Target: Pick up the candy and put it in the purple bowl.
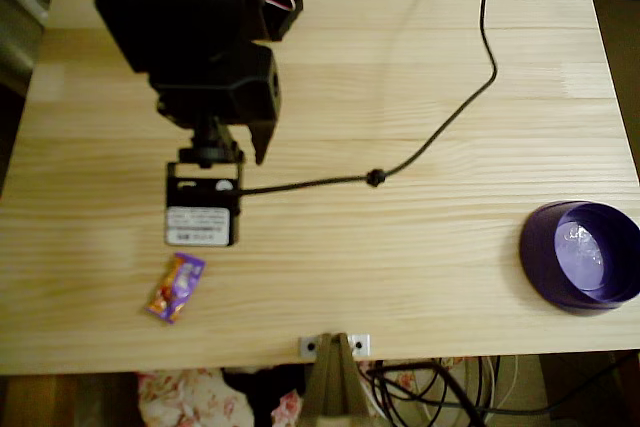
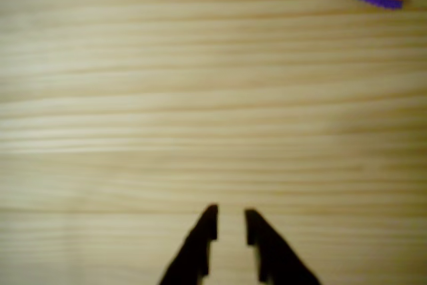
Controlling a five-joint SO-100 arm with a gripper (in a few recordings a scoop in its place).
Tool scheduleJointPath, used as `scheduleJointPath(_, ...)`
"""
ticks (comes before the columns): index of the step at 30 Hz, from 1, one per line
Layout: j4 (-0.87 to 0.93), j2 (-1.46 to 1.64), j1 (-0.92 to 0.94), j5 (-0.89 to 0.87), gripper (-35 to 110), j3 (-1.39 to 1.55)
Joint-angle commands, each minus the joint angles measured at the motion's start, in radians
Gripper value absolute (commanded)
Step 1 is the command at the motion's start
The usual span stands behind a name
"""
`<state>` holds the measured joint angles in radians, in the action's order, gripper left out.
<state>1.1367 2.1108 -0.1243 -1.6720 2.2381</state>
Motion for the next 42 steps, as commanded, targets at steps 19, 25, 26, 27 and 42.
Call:
scheduleJointPath(19, -0.314, -0.204, 0.075, 0.044, 38, -0.147)
scheduleJointPath(25, -0.255, -0.252, 0.121, 0.104, 47, -0.291)
scheduleJointPath(26, -0.212, -0.291, 0.124, 0.115, 48, -0.351)
scheduleJointPath(27, -0.156, -0.337, 0.127, 0.13, 48, -0.42)
scheduleJointPath(42, -0.146, -0.571, 0.117, 0.238, 53, -0.604)
